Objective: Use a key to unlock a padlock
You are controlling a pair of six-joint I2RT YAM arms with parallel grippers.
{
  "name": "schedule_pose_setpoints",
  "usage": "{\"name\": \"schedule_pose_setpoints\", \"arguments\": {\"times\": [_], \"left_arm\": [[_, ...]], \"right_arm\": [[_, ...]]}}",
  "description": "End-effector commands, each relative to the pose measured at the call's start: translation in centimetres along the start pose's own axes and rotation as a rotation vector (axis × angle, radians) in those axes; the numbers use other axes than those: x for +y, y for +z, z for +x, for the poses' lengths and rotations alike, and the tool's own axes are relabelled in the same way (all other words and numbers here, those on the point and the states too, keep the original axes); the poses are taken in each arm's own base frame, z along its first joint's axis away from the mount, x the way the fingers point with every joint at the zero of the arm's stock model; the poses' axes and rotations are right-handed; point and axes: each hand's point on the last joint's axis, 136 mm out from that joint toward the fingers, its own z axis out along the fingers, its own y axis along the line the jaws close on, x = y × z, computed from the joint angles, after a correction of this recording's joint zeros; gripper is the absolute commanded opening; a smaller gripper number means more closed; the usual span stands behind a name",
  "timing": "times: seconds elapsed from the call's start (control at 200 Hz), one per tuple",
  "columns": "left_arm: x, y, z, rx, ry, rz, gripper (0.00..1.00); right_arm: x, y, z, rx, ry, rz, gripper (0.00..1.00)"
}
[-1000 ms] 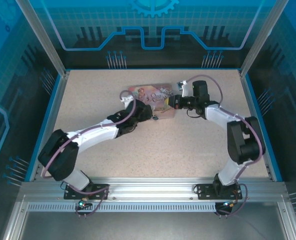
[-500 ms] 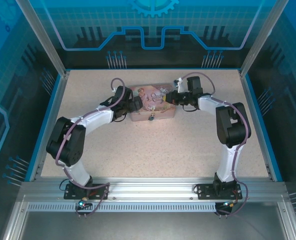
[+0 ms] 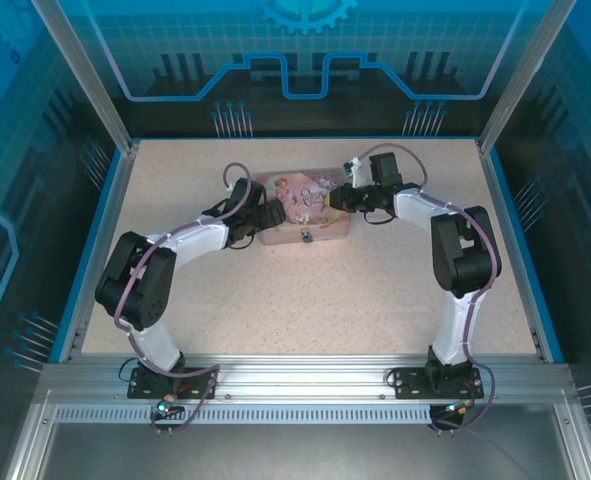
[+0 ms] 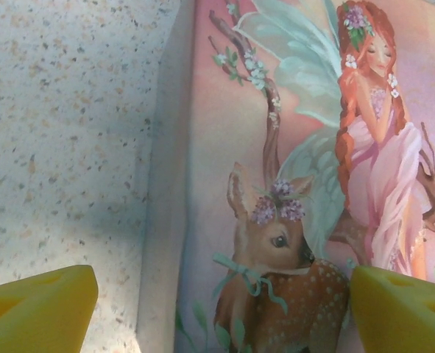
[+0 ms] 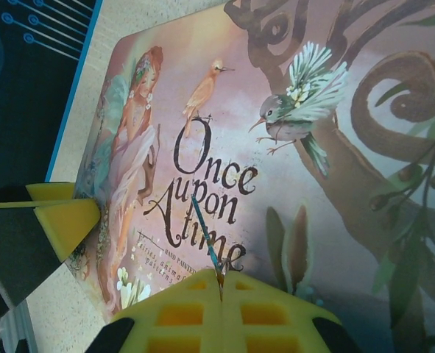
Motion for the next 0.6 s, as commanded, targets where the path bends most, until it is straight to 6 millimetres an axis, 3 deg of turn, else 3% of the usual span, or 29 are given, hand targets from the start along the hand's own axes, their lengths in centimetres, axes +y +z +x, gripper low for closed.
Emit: {"name": "schedule_pose_setpoints", "arguments": {"times": [0.0, 0.36, 0.455, 0.595], "left_arm": [[2.8, -0.9, 4.6, 0.118, 0.023, -0.09, 0.88], [5.0, -5.1, 9.7, 0.162, -0.023, -0.101, 0.88], [4.9, -6.2, 9.3, 0.147, -0.023, -0.086, 0.89], [3.4, -8.4, 6.5, 0.074, 0.02, -0.065, 0.93]], "right_arm": [[-1.1, 0.7, 5.6, 0.144, 0.077, 0.066, 0.0], [1.6, 0.0, 10.1, 0.175, 0.064, 0.071, 0.0], [1.9, -0.1, 10.1, 0.17, 0.049, 0.069, 0.0], [2.8, -0.3, 8.1, 0.131, -0.01, 0.065, 0.0]]}}
